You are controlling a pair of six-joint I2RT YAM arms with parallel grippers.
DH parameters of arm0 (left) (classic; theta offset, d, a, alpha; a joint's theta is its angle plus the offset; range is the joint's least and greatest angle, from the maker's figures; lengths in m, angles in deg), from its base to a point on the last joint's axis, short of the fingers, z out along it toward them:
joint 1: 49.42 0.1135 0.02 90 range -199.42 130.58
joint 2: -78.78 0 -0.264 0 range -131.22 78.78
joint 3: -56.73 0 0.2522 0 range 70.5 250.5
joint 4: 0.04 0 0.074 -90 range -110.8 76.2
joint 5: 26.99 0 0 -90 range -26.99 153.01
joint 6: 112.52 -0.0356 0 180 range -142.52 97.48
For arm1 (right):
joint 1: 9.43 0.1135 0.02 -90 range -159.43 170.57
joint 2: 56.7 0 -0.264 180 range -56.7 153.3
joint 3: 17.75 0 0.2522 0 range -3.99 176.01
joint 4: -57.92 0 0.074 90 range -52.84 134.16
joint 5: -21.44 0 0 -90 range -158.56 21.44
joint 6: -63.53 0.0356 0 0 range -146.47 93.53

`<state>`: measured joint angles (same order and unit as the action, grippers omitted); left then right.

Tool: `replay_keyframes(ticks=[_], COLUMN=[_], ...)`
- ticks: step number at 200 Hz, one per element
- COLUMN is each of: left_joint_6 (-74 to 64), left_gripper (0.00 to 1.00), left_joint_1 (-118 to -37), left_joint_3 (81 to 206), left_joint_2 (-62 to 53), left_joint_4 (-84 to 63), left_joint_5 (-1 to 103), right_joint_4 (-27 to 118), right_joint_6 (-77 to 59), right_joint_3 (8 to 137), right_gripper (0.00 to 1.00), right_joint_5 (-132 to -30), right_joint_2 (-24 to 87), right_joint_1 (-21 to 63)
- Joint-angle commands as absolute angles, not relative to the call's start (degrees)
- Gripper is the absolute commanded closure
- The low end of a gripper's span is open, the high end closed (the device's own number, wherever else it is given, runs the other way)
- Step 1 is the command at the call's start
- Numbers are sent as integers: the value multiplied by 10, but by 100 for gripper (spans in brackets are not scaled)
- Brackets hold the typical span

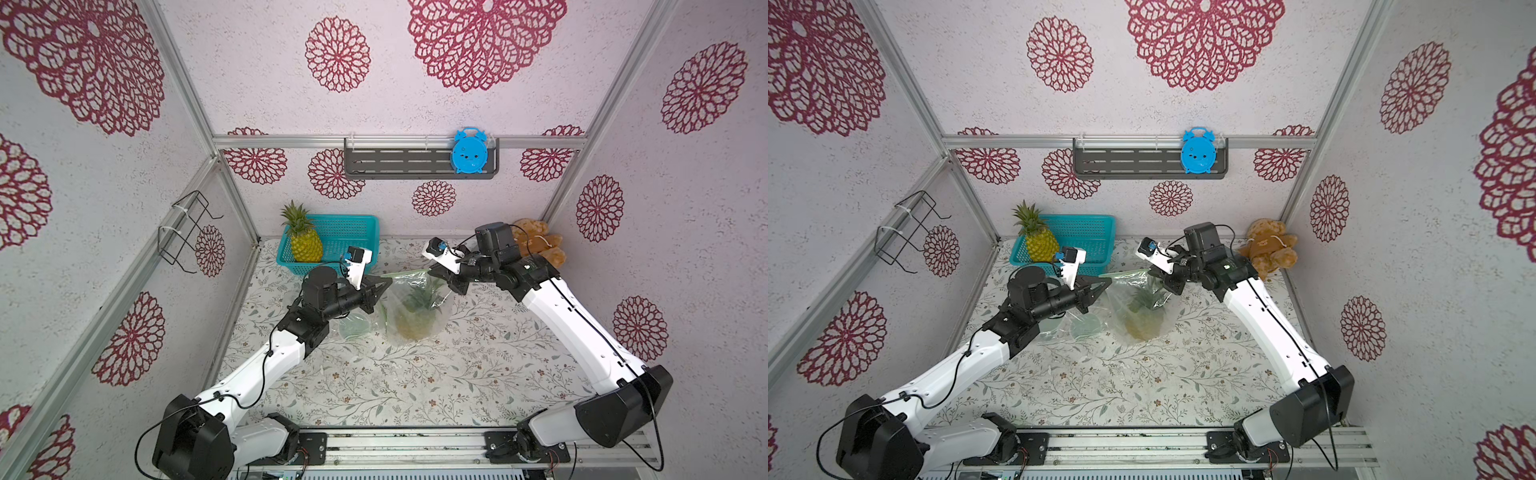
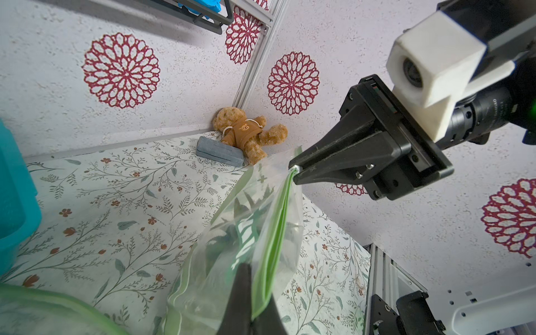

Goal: Open the zip-top bag and take out the pineapple
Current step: Unzip the zipper on the zipper food storage bag.

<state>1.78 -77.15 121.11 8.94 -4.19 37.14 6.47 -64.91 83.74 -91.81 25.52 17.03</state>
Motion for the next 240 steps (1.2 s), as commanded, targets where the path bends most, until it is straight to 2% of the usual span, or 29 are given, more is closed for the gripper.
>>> replay_keyframes(ticks=[1, 120, 240], left_joint_6=[21, 9, 10], left_gripper=[100, 100, 100], left_joint_1=[-751, -747, -745], left_joint_3=[1213, 1209, 1207], left_joint_2=[108, 120, 121], left_joint_4=[-13, -36, -40], left_joint_5=[394, 410, 405], right_joint_4=[47, 57, 50], right_joint_6=[-653, -643, -642], right_joint_3=[831, 774, 755], right_gripper=[100, 100, 100], right_joint_5=[-837, -803, -771], right_joint_2=[221, 172, 155], right_joint_1=[128, 52, 22])
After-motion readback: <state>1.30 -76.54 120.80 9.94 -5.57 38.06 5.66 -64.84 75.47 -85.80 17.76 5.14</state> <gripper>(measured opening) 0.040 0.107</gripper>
